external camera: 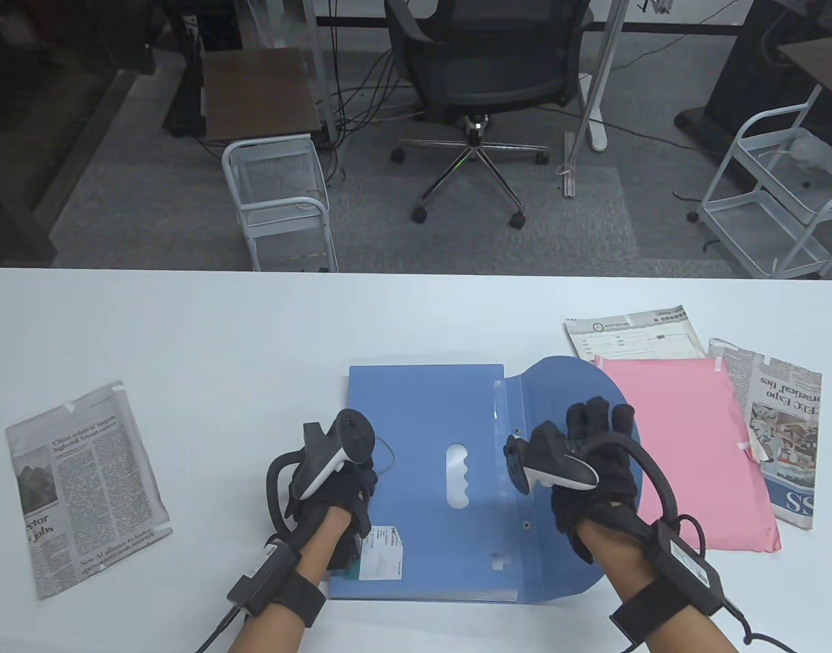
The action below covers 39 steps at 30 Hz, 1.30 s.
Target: Sort materials into accordion folder compartments
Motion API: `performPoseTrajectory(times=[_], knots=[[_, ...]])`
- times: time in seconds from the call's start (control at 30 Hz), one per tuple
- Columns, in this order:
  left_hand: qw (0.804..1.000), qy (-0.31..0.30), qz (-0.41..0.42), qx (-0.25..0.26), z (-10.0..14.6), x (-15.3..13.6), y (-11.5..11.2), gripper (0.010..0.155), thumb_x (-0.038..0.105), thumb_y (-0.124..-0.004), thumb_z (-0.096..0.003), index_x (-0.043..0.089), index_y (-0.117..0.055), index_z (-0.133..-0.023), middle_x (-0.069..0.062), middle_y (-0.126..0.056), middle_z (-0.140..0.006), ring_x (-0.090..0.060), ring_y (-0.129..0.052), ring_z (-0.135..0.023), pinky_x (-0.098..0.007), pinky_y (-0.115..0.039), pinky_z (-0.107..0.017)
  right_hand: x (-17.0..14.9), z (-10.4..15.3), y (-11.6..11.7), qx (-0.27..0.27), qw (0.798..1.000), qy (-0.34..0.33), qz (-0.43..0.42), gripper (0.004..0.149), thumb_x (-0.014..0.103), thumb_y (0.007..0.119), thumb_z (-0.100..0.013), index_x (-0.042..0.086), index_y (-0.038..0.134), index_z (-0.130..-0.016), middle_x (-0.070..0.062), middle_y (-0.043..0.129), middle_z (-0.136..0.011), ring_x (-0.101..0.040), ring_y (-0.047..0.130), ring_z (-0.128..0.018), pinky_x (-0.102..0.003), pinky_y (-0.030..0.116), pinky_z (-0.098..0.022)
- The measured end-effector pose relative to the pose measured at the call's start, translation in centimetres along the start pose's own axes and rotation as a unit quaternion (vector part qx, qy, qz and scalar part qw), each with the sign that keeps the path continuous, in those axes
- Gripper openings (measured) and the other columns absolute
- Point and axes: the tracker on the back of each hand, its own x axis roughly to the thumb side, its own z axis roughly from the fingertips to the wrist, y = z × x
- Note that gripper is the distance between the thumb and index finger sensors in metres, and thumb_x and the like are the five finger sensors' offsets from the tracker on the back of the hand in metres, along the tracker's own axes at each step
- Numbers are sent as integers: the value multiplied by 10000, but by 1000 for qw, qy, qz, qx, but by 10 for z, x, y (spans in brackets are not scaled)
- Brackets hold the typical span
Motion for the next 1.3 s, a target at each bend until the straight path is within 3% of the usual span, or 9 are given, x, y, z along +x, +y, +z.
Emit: performPoseTrajectory(times=[0.1, 0.3, 0.43, 0.6, 0.7, 0.8, 0.97, 1.17, 1.3], knots=[[1000, -1, 0, -3, 0, 0, 0, 368, 385, -863, -565, 310, -783, -916, -182, -633, -1139, -451, -764, -867, -590, -691, -634, -8, -20, 23, 16, 989, -29, -145, 718, 439, 673, -609, 260, 220, -1137, -265, -78, -1110, -612, -32, -956, -811, 172, -643], [1000, -7, -6, -3, 0, 2, 1, 382, 385, -856, -571, 293, -786, -936, -208, -634, -1139, -468, -765, -867, -597, -690, -631, -25, -44, 56, 30, 954, -70, -292, 698, 414, 632, -624, 302, 147, -1113, -256, -92, -1099, -606, -13, -961, -803, 230, -657], [1000, -14, -25, 3, 3, 8, 0, 392, 373, -839, -580, 276, -785, -955, -243, -639, -1138, -483, -774, -866, -599, -699, -621, -25, -47, 70, 32, 942, -83, -323, 676, 403, 598, -631, 292, 136, -1111, -242, -75, -1116, -590, -38, -956, -793, 166, -638], [999, -24, -47, 9, 8, 14, 1, 417, 369, -797, -599, 243, -748, -994, -279, -631, -1150, -515, -766, -892, -611, -696, -617, -26, -47, 71, 33, 937, -83, -339, 673, 390, 601, -635, 288, 139, -1113, -235, -82, -1117, -584, -60, -953, -791, 133, -632], [998, -27, -52, -15, 14, 22, 8, 519, 480, -742, -616, 178, -728, -1038, -309, -575, -1171, -573, -671, -949, -636, -657, -634, -25, -47, 71, 36, 936, -84, -341, 674, 391, 595, -639, 283, 128, -1113, -240, -94, -1112, -585, -74, -947, -792, 122, -627], [997, -25, -56, -40, 23, 40, 21, 670, 544, -679, -636, 65, -707, -1103, -332, -530, -1189, -615, -585, -984, -662, -617, -652, -26, -47, 70, 41, 933, -84, -346, 678, 388, 603, -640, 282, 129, -1112, -236, -98, -1112, -583, -76, -946, -793, 115, -626], [993, -80, -77, -50, 30, 99, 31, 768, 597, -635, -642, 48, -563, -1174, -318, -450, -1217, -605, -514, -1021, -661, -577, -685, -26, -47, 70, 42, 932, -84, -349, 679, 388, 611, -640, 282, 135, -1112, -240, -98, -1112, -584, -78, -946, -793, 115, -625], [984, -120, -115, -66, 36, 171, -2, 982, 673, -610, -628, -42, -271, -1211, -394, -159, -1206, -673, -231, -1038, -736, -399, -708, -27, -47, 70, 42, 930, -87, -355, 681, 386, 616, -640, 281, 138, -1114, -236, -96, -1113, -582, -77, -945, -791, 113, -622], [974, -99, -175, -103, 31, 195, -30, 1098, 688, -638, -623, -92, -95, -1172, -448, 4, -1136, -728, -92, -984, -789, -301, -679, -28, -47, 70, 41, 929, -86, -358, 680, 388, 616, -640, 284, 140, -1115, -231, -97, -1114, -577, -79, -945, -786, 111, -621]])
